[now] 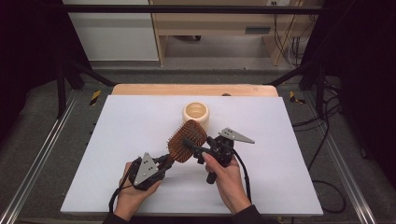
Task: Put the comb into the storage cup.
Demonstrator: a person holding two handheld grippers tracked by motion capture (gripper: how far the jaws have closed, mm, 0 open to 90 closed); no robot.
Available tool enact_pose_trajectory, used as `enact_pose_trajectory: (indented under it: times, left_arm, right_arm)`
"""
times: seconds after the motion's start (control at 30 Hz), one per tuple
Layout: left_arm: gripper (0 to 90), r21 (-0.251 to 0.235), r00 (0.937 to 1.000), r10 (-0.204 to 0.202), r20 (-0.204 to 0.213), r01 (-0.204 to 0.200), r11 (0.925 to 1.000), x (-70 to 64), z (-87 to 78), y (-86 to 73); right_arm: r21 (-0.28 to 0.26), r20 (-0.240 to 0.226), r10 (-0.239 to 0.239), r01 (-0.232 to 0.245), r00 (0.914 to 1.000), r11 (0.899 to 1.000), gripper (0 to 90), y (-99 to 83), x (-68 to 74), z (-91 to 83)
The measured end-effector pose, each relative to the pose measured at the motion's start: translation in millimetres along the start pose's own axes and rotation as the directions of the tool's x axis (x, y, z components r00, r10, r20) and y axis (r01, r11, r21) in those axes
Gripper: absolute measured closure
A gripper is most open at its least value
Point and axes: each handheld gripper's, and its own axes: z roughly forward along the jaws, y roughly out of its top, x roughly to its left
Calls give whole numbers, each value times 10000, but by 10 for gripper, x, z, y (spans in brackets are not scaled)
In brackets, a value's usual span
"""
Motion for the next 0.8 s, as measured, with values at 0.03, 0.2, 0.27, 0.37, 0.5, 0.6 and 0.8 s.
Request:
enact_pose_trajectory:
  times: [0.03,0.2,0.27,0.37,0.5,0.6,0.8]
  left_arm:
    - [724,10,10000,7,1,-7,10000,-2,0,0]
    - [724,-33,10000,16,-11,-16,10000,-7,-4,1]
    - [724,-60,10000,5,-9,-5,10000,-4,-7,1]
    - [723,-91,10000,-14,-44,14,10000,-5,-11,2]
    - [724,-114,10000,20,-75,-21,9999,-7,-14,4]
    - [724,-112,9999,28,-97,-29,9999,-7,-15,3]
    - [724,-148,9999,-1,-111,-1,9999,-2,-20,-3]
  right_arm:
    - [11,-22,-16,16,10000,10000,310,2,0,0]
    - [21,-91,-112,112,9999,9999,330,5,13,4]
    - [19,-105,-106,106,9999,9999,337,5,16,4]
    - [28,-136,-88,89,9999,10000,352,8,16,4]
    - [57,-177,-41,42,9998,10000,364,5,16,7]
    - [74,-171,-47,48,9998,10000,370,0,19,13]
    - [58,-253,24,-22,9997,10000,398,-7,25,21]
